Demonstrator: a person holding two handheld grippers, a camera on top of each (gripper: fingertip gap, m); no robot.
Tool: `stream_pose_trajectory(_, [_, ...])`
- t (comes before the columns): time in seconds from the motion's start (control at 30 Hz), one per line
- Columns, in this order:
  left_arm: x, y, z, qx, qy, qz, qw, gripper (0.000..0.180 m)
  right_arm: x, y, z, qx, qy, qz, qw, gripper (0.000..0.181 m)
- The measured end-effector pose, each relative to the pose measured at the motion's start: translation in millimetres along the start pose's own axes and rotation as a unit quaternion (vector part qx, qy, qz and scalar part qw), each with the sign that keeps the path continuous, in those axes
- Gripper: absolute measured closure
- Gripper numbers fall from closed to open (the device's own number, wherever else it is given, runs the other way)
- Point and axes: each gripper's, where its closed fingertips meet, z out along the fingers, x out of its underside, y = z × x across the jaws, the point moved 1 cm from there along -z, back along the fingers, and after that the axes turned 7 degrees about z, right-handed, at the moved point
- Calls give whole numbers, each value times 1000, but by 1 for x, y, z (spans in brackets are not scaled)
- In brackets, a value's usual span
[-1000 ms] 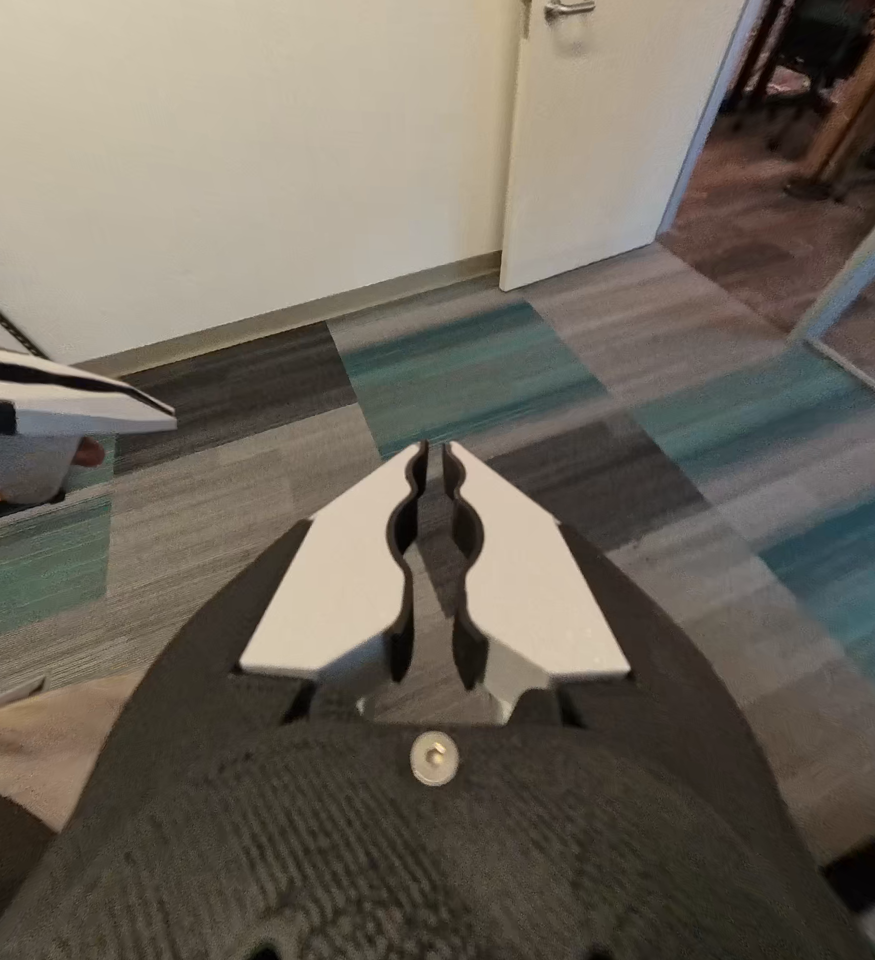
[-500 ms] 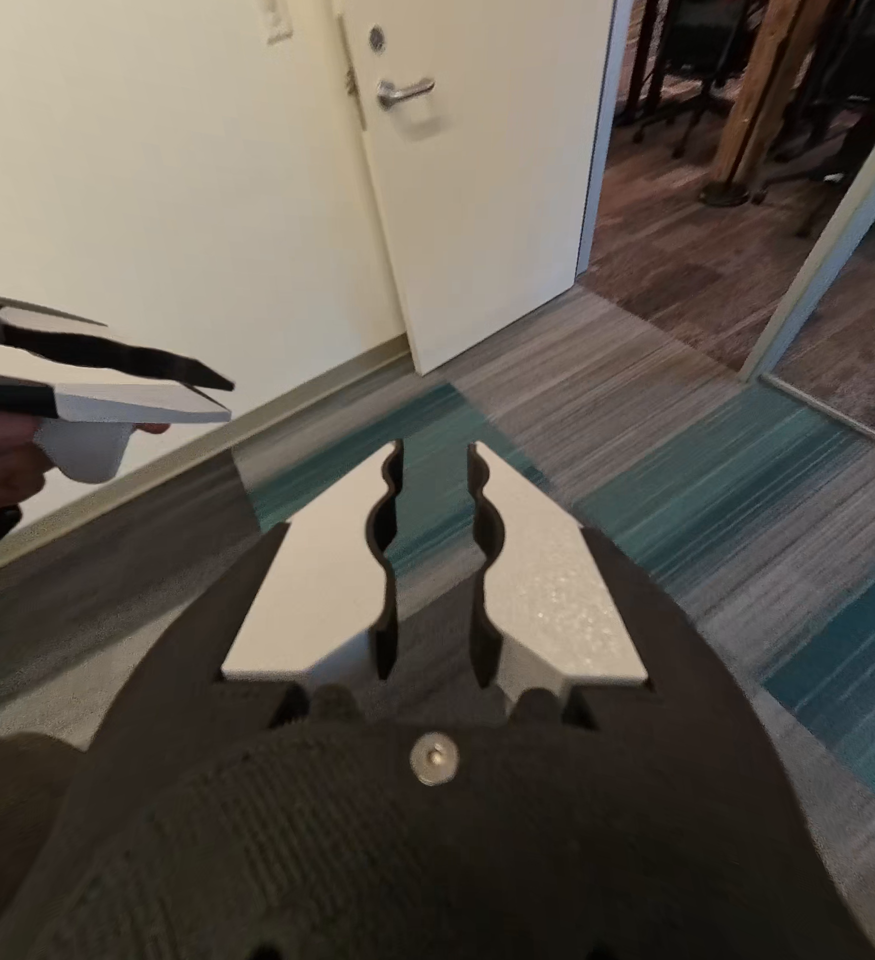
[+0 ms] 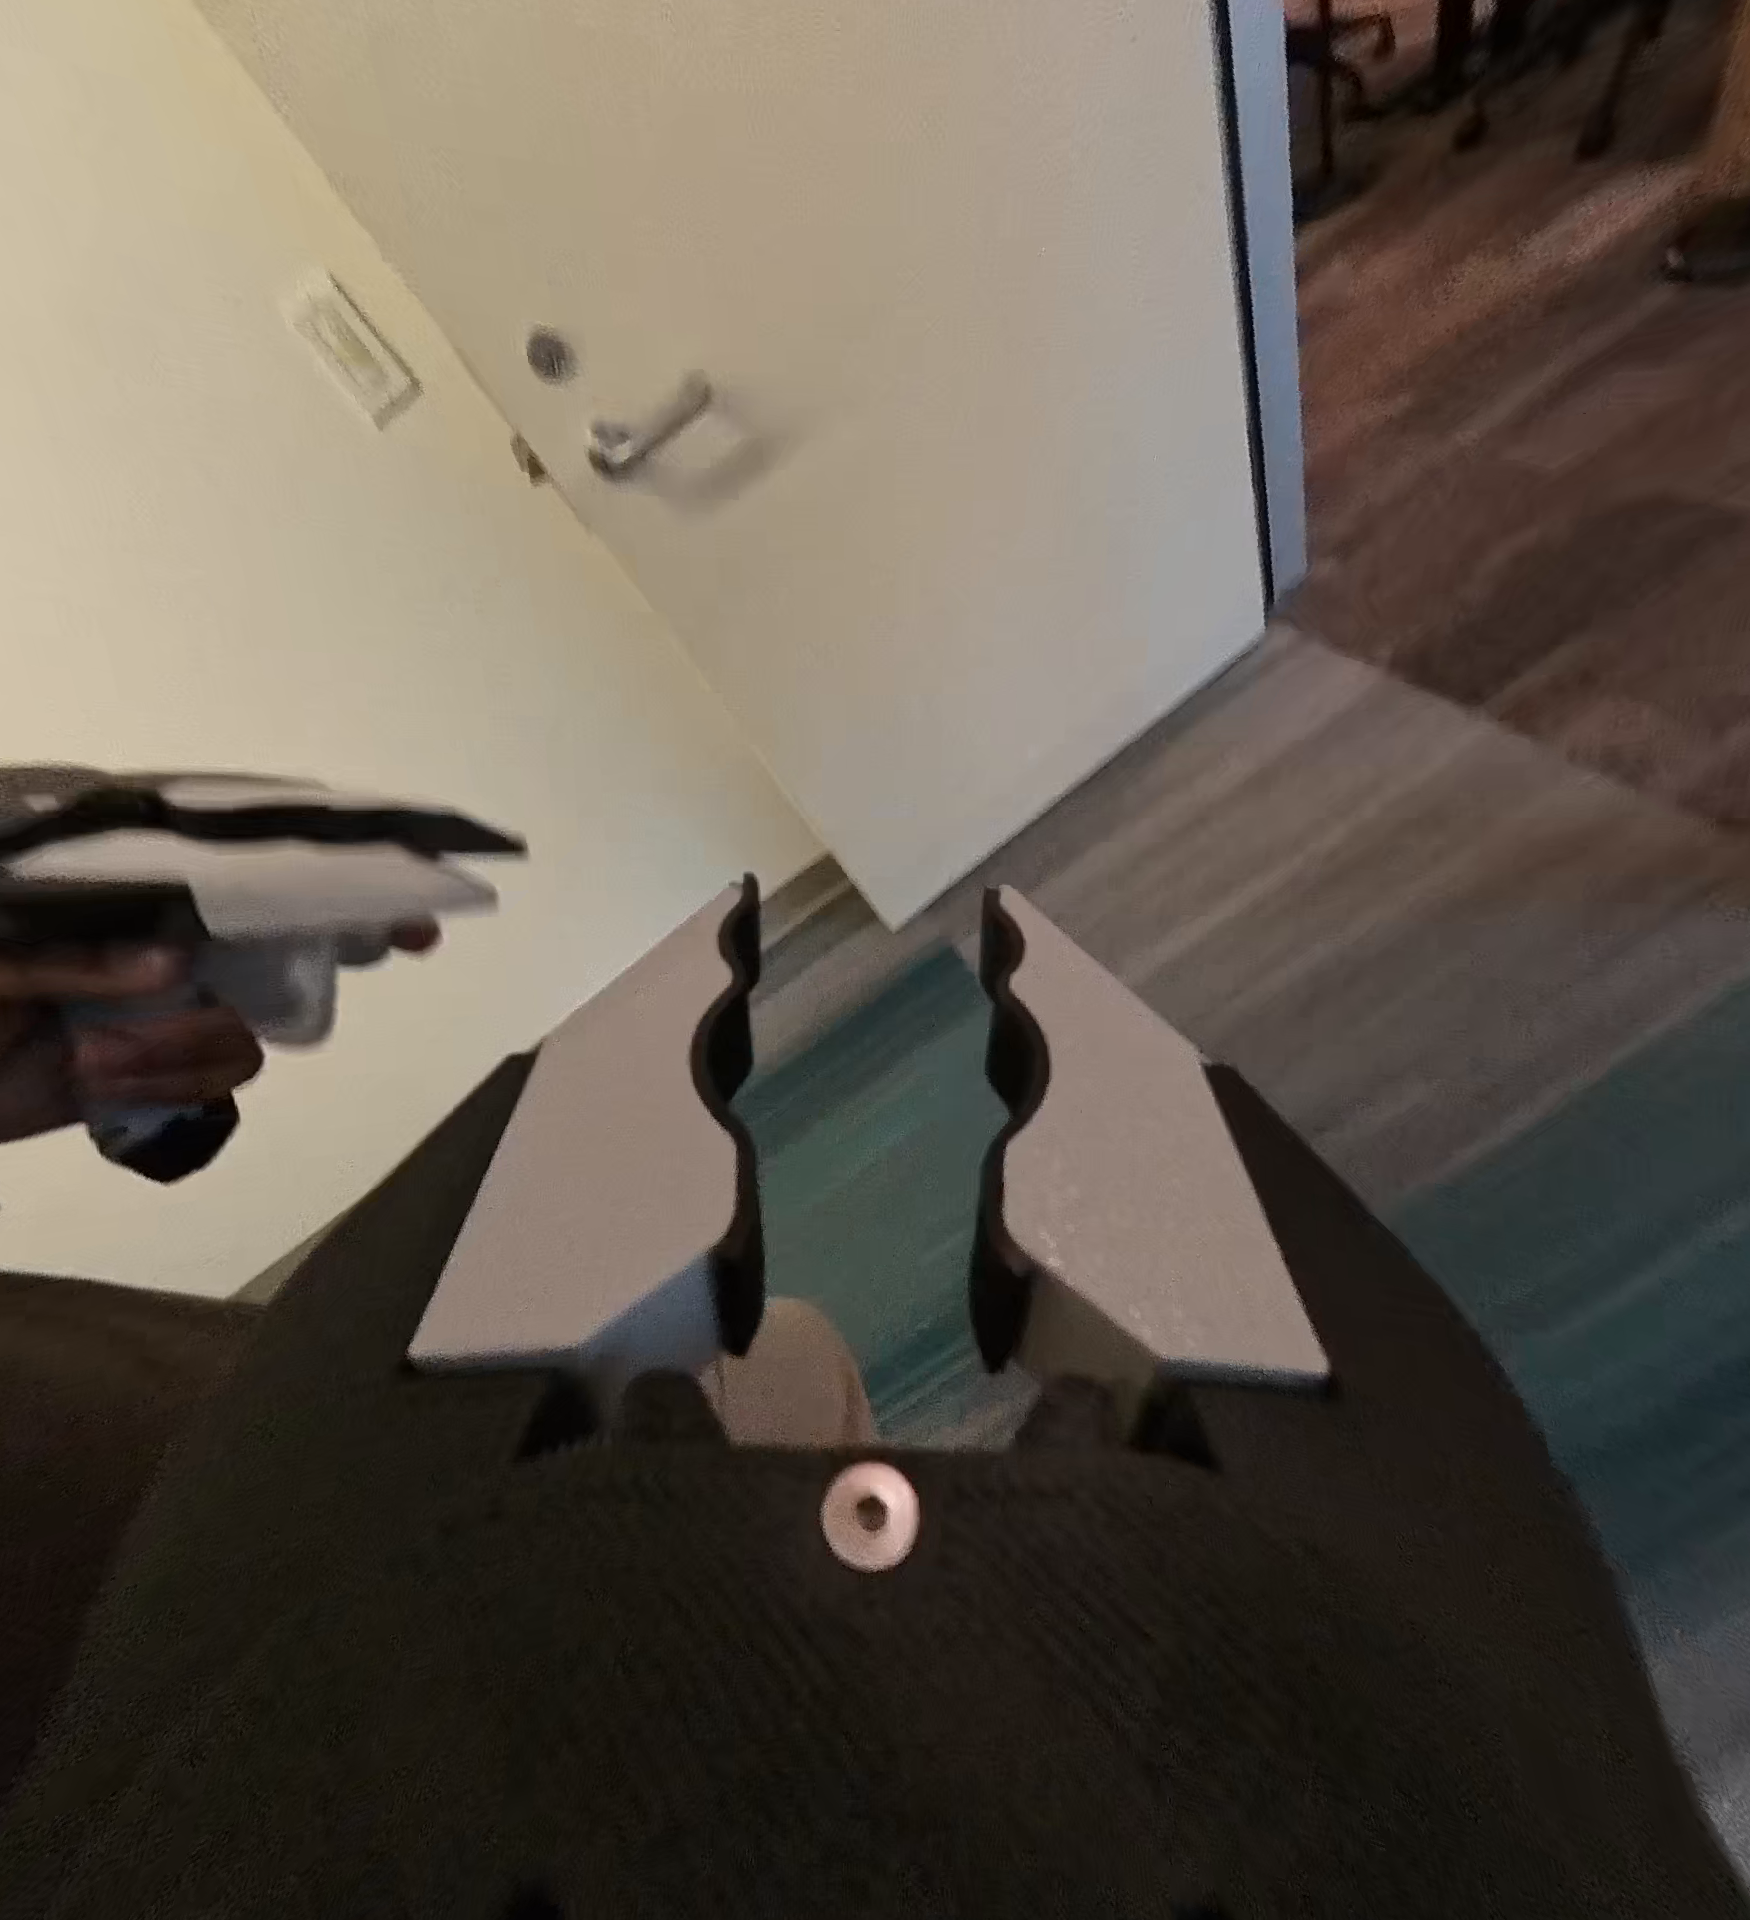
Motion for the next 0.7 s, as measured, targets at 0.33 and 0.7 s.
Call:
stream_pose_trajectory(0.33, [-154, 265, 209, 9, 33, -17, 999, 138, -216, -206, 268, 48, -36, 47, 997, 140])
stream_pose_trajectory(0.7, [-452, 501, 421, 71, 81, 116, 987, 138, -424, -354, 512, 129, -34, -39, 990, 140])
